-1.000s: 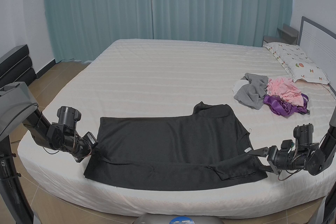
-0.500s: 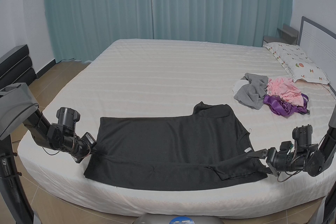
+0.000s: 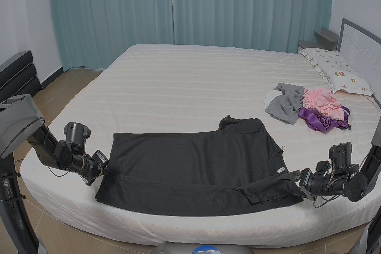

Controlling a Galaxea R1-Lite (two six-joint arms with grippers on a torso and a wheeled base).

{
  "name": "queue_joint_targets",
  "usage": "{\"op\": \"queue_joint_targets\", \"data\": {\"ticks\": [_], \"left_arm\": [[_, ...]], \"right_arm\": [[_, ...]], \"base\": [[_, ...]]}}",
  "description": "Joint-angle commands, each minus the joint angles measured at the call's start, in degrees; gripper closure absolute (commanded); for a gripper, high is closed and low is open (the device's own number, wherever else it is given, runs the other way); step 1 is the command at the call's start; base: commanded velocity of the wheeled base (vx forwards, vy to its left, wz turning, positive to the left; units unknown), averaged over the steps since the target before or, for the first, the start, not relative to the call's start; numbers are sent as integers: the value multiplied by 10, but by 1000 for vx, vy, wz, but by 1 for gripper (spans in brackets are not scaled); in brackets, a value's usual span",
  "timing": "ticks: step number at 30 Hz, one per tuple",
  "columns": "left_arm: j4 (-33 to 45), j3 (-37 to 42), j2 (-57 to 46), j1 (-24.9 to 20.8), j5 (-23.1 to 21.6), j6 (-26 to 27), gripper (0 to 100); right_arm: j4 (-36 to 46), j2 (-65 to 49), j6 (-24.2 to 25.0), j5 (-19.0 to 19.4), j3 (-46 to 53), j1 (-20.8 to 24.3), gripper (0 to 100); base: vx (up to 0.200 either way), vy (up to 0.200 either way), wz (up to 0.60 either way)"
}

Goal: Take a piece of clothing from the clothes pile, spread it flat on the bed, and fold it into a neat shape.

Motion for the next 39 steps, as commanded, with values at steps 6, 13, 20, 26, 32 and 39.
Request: {"op": "queue_joint_targets", "data": {"ticks": [6,13,20,26,32,39], "left_arm": [[-1,0,1,7,0,-7,0],[-1,6,-5,15,-16,-12,0],[-1,17,-24,38,-78,-13,0],[-1,13,-22,38,-78,-20,0],[-2,10,-21,38,-77,-27,0],[-2,10,-20,38,-76,-27,0]], "right_arm": [[0,-26,64,-59,13,74,0],[0,-17,99,-111,12,111,0],[-28,-25,157,-111,-9,103,0],[-116,45,218,-114,-32,115,0],[-158,129,208,-120,-62,105,0],[-187,178,177,-165,-83,74,0]], "base": [[0,0,0],[0,0,0],[0,0,0],[0,0,0],[0,0,0],[0,0,0]]}}
